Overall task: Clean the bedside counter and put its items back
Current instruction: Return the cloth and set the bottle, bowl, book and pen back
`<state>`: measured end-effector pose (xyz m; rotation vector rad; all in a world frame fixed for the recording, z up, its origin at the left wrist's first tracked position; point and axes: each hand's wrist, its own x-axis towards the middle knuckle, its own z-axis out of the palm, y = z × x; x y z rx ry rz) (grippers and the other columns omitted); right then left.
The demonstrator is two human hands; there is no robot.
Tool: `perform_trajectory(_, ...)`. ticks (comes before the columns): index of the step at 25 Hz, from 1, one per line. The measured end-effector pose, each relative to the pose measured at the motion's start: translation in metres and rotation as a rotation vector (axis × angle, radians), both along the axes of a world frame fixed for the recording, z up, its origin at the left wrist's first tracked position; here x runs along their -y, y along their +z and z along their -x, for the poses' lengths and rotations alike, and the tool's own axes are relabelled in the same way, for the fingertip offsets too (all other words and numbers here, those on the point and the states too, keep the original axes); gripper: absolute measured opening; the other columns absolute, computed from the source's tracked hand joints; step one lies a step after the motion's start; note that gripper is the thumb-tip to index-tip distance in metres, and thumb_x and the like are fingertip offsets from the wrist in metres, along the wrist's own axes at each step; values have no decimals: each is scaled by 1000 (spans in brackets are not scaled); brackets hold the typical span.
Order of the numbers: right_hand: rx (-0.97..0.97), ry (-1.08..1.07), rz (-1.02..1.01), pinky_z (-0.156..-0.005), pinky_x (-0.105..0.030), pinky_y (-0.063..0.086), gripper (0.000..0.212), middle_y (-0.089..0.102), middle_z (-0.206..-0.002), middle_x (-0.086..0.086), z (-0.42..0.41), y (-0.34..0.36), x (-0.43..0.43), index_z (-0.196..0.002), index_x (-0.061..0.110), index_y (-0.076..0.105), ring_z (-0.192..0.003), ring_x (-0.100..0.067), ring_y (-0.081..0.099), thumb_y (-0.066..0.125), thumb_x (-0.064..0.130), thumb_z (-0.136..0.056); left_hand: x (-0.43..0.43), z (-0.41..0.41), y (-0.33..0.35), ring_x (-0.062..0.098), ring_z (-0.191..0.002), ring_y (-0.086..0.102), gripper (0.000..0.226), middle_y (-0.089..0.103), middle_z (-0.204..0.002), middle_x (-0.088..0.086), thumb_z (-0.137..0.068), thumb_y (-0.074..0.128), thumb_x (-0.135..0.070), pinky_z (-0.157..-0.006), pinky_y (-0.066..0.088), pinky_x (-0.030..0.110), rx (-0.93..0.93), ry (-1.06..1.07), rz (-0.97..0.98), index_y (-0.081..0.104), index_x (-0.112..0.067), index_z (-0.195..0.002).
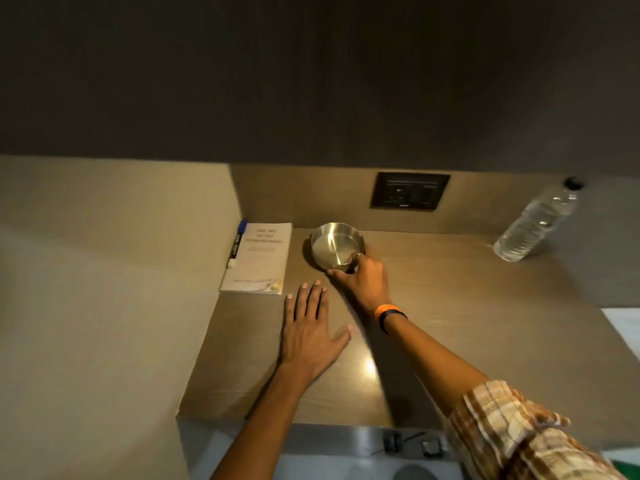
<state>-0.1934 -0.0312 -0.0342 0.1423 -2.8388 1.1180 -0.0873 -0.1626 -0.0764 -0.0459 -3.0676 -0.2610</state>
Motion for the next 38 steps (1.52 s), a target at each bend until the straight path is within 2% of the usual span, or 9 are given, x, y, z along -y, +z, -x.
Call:
perform_trajectory(9,-24,-353,-96,-98,-42,54,47,55,-137,-5,-20,-9,-147,-95,12,71,-127,-28,50,77,56,-79,-94,21,3,19,-154,-15,90,-5,-168,2,-91,15,-75,-125,-9,46,-2,-73,-16,0,-18,-159)
perform_trajectory(12,-41,-362,-115,-120,-43,34,48,56,-139,-8,-12,-12,-150,-98,13,74,-133,-30,47,76,57,-79,-93,21,2,17,-154,-15,89,-3,-168,1,-91,15,-75,-125,-10,45,-18,-70,-22,3,-19,-159)
perform_trajectory(16,-75,-355,-118,-128,-47,19,49,54,-143,-9,-9,-16,-141,-102,12,73,-137,-26,47,75,55,-79,-94,25,-1,18,-154,-13,90,-2,-169,0,-91,14,-77,-125,-8,45,-18,-70,-11,3,-19,-159)
perform_trajectory(22,-70,-356,-125,-129,-46,16,52,52,-146,-11,-14,-17,-141,-107,11,71,-140,-26,46,75,55,-80,-93,27,-5,18,-154,-13,91,-3,-169,0,-90,13,-78,-125,-9,45,-21,-65,-8,3,-20,-159)
perform_trajectory(27,-48,-377,-112,-127,-48,23,87,33,-162,-15,-31,-7,-136,-147,16,42,-154,-31,25,73,60,-79,-91,26,-2,15,-153,-18,91,-8,-168,-1,-90,17,-78,-124,-11,42,-21,-81,-73,-3,-22,-159)
perform_trajectory(29,-140,-415,-207,-122,-50,34,86,36,-159,-13,-43,-1,-122,-148,18,39,-150,-30,31,68,64,-81,-83,22,4,13,-152,-19,90,-10,-168,-3,-90,19,-77,-124,-8,41,-24,-82,-143,-6,-23,-158)
perform_trajectory(32,-299,-232,-106,-107,-46,50,58,45,-144,-7,-51,7,-75,-133,22,51,-135,-25,45,67,53,-88,-56,8,12,14,-153,-16,91,-9,-168,-1,-89,20,-78,-125,-6,42,-29,-80,-106,-5,-23,-158)
perform_trajectory(35,-251,57,28,-102,-45,51,40,52,-130,-4,-42,20,1,-125,22,59,-122,-21,51,62,47,-94,-2,-7,17,17,-153,-11,97,-4,-168,1,-87,27,-80,-125,-4,41,5,-44,-123,-5,-23,-157)
perform_trajectory(38,-137,257,-8,-104,-44,44,39,58,-130,-6,-28,32,86,-127,23,63,-126,-27,52,60,46,-96,32,-21,16,26,-151,24,88,32,-161,13,-86,40,-71,-126,18,45,-48,-43,-130,31,-15,-153)
